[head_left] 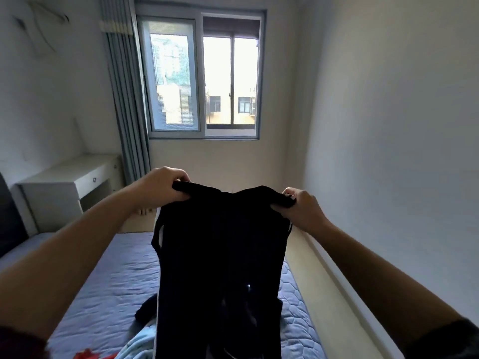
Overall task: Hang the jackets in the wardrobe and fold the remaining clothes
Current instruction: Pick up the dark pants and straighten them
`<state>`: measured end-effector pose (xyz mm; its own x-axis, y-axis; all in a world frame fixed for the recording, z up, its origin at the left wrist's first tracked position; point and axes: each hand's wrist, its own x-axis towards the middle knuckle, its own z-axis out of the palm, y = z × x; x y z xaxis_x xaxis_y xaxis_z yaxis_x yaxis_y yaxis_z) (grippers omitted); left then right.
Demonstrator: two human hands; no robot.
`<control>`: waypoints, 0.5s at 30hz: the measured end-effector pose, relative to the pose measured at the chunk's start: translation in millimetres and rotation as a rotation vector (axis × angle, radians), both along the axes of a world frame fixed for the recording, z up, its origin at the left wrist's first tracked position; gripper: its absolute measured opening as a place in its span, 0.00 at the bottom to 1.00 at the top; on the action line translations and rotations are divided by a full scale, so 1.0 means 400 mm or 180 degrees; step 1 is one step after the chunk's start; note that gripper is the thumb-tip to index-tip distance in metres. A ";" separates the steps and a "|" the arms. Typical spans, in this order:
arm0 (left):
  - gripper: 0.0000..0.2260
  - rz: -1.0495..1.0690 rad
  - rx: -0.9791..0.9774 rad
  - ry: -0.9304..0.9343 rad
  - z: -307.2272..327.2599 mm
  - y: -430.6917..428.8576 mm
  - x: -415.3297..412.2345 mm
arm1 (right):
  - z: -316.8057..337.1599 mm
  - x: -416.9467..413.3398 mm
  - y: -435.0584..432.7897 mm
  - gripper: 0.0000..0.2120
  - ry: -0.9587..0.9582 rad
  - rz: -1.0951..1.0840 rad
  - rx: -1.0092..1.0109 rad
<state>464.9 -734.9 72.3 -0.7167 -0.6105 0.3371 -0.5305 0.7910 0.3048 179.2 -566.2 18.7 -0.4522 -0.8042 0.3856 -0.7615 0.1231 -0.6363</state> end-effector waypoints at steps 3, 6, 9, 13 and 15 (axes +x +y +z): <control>0.09 -0.0177 -0.0141 -0.0312 0.076 0.007 0.021 | 0.062 0.000 -0.002 0.13 -0.0490 0.0242 0.0286; 0.09 -0.0171 -0.0210 -0.0030 0.140 0.004 0.050 | 0.134 0.002 -0.004 0.16 -0.0545 0.0446 -0.0059; 0.10 -0.0225 -0.0176 0.0463 0.177 0.009 0.061 | 0.201 0.012 -0.005 0.10 -0.0323 0.0802 -0.0550; 0.15 -0.0036 -0.1405 0.0066 0.196 0.015 0.082 | 0.268 0.007 0.012 0.13 0.0261 0.1304 -0.0752; 0.13 -0.0112 -0.1916 -0.0314 0.201 0.021 0.099 | 0.290 -0.001 0.024 0.13 0.0525 0.1593 -0.0504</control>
